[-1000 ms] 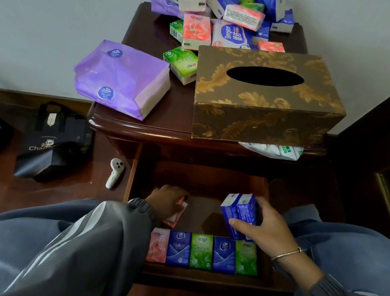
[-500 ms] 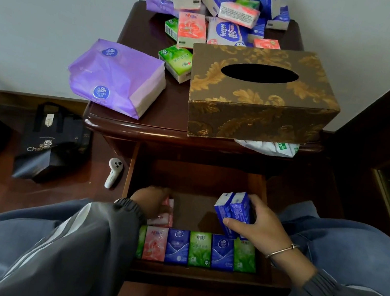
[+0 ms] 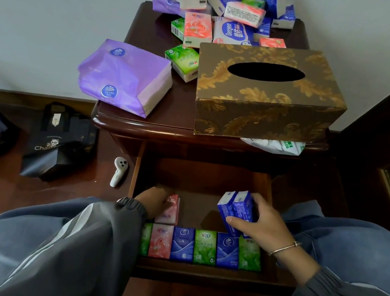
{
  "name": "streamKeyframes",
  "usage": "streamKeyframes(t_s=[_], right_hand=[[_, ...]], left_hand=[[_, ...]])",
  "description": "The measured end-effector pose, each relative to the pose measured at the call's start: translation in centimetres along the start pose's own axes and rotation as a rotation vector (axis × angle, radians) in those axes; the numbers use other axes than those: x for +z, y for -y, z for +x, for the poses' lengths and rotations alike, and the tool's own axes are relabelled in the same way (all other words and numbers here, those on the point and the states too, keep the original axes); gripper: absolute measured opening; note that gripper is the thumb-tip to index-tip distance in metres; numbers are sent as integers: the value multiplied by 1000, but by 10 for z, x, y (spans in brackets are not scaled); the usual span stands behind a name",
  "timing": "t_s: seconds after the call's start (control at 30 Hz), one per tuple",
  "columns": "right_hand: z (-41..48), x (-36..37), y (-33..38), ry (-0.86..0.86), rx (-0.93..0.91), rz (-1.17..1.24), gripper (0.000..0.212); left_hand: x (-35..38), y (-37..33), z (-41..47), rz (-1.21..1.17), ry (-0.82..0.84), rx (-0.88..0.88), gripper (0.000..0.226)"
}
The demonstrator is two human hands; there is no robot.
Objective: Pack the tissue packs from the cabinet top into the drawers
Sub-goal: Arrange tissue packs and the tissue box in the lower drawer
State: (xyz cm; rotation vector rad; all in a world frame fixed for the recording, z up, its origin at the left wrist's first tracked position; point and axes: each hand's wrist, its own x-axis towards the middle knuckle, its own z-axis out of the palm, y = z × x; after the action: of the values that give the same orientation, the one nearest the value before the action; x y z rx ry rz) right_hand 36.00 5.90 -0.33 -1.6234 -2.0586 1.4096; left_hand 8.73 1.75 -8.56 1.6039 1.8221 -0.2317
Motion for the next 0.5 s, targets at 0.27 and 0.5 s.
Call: streamKeyframes(t_s=[0.27,0.5], right_hand=[[2,2,-2,-3,-30,-39,55],[1,6,6,-61,-155,-179,59]], left_hand=[[4,-8,0,-20,4,21,34],[-7,-20,-10,-212,-193,-15,44]])
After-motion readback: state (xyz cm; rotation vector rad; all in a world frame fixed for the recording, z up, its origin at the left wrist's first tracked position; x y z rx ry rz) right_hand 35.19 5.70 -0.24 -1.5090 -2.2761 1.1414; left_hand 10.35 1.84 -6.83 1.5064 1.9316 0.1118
